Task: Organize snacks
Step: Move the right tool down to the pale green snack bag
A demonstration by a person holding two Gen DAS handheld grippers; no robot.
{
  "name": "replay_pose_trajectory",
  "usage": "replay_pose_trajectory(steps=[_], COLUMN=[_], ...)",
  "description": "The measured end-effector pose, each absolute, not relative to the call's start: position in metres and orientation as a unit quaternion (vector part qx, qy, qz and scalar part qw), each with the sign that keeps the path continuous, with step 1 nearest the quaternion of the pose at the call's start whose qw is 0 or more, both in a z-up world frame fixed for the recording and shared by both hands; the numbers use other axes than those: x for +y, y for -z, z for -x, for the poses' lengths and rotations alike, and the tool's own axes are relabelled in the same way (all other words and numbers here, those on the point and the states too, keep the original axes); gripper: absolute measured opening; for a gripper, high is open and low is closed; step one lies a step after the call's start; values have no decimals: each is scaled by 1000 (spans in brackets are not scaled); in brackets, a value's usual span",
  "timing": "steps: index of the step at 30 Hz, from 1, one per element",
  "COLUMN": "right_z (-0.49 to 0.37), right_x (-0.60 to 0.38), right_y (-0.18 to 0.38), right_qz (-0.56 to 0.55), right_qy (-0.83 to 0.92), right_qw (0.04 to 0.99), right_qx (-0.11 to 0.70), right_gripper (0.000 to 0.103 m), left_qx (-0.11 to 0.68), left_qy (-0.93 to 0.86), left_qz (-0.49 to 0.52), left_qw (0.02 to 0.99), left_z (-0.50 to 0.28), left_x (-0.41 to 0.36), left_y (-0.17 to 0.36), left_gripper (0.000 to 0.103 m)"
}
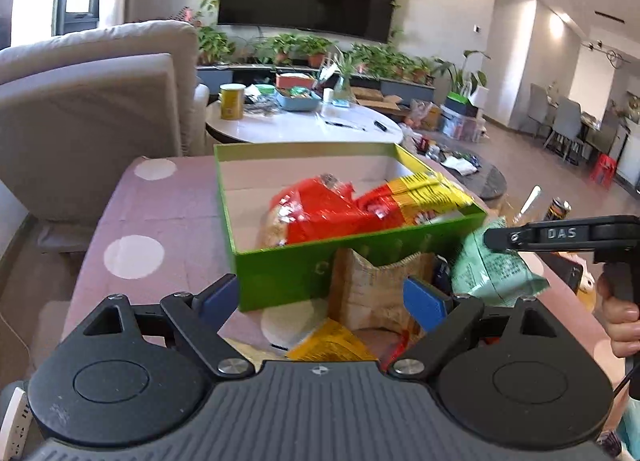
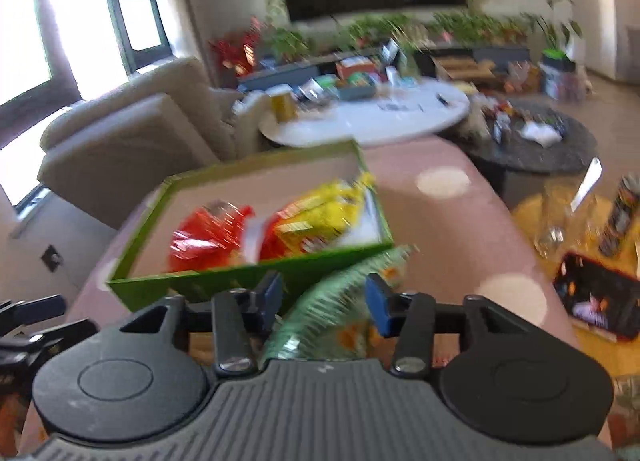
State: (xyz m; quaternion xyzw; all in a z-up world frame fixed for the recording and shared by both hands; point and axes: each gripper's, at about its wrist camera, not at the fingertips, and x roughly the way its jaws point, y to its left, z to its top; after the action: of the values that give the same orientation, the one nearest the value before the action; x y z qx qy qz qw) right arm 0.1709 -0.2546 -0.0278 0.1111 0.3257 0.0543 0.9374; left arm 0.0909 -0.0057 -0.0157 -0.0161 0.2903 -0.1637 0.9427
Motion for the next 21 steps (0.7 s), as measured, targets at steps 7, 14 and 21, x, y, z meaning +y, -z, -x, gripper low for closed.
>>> replay_pose_trajectory(steps=[7, 14, 21], right_z=[-159, -117, -90], right_x=[-256, -225, -215], right_y=[38, 22, 4], right_qz=[-143, -103, -64], right_qy=[-95, -204, -282], right_qw=[916, 908, 917], right_qx=[364, 352, 276], right_gripper=[75, 75, 76], left_qx=[296, 297, 295], left_qy=[159, 142, 150], left_qz=[14, 36, 27], left_qw=[942, 944, 943], left_z=[-92, -94, -88], left_x=[-9, -1, -7], left_y=[18, 14, 12], left_gripper=[87, 87, 87])
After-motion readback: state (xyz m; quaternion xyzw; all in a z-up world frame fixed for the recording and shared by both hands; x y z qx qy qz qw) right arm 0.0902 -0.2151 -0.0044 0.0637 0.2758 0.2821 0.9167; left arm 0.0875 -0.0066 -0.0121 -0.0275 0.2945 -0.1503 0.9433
